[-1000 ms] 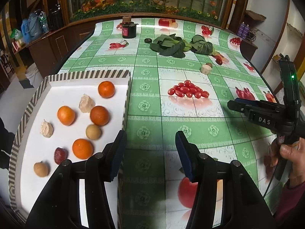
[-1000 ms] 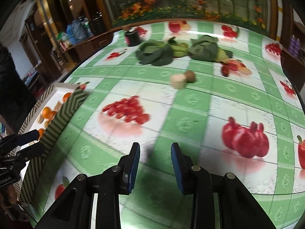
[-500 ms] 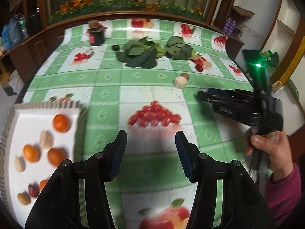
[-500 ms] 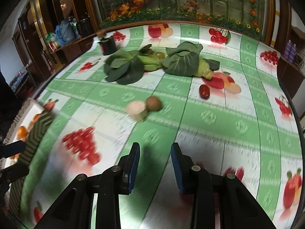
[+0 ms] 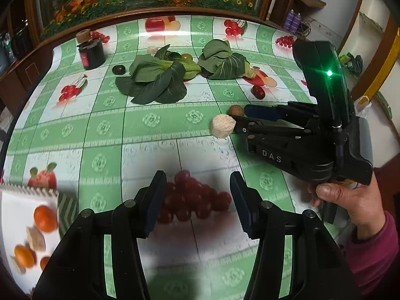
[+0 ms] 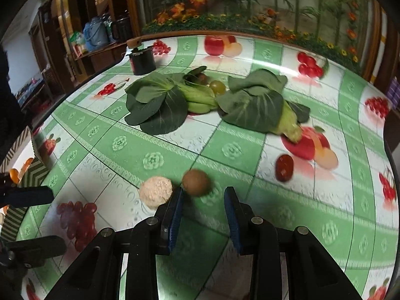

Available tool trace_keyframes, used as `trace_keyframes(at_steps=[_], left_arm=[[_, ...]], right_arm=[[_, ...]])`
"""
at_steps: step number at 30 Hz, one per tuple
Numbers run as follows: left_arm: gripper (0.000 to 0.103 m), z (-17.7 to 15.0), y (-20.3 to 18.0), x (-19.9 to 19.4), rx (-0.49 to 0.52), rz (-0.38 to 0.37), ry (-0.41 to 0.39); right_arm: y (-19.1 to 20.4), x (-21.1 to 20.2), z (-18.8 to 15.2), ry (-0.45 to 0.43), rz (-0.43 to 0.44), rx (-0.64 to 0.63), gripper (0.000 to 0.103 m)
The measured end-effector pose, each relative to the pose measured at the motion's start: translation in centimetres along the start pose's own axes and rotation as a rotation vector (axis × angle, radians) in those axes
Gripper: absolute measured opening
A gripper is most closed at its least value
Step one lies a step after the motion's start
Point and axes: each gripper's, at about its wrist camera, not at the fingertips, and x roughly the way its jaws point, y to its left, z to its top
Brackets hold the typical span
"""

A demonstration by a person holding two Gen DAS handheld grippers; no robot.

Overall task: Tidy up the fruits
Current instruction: 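Grasp a brown textured ball with the left gripper while the right gripper grasps a small brown fruit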

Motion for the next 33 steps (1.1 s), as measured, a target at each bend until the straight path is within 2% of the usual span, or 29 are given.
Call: trace_keyframes(at_steps=[5, 8, 14, 19, 23, 26, 29, 33], left_arm=[[0.052, 1.1, 0.2, 1.5, 0.002, 0.001, 0.010], [0.052, 1.6, 0.0, 2.3, 0.006, -0.001, 0.016], [0.052, 3.2, -1.1, 3.6, 0.026, -0.024, 0.001], [0.052, 4.6, -1.9, 5.2, 0.028, -0.025, -0.009], [0.052, 5.2, -2.1, 6.9, 0.022, -0.042, 0.009], [0.029, 5.2, -2.2, 7.0, 0.040, -0.021, -0.014], [0.029, 4.9, -2.0, 6.7, 0.046, -0.026, -0.012], [0.029, 3.8, -1.7, 5.8, 0.043, 0.005, -0.004]], right_arm=[[-0.2, 0.7, 0.8, -0.012, 0.036, -0.004, 0.033], [-0.6, 0.6, 0.7, -0.005, 0.032, 0.017, 0.023], [-1.2, -0.7, -0.2, -0.005, 0.011, 0.023, 0.023], [-3.5, -1.9, -0.8, -0.028, 0.032, 0.112, 0.023], [-4.3, -1.4, -1.1, -0.016, 0.046, 0.137, 0.023], [-4.2, -1.2, -1.2, -0.012, 0.046, 0.130, 0.023], [-4.2, -1.3, -1.1, -0.008, 0.049, 0.129, 0.023], [-3.9, -1.7, -1.2, 0.003, 0.043, 0.126, 0.023]])
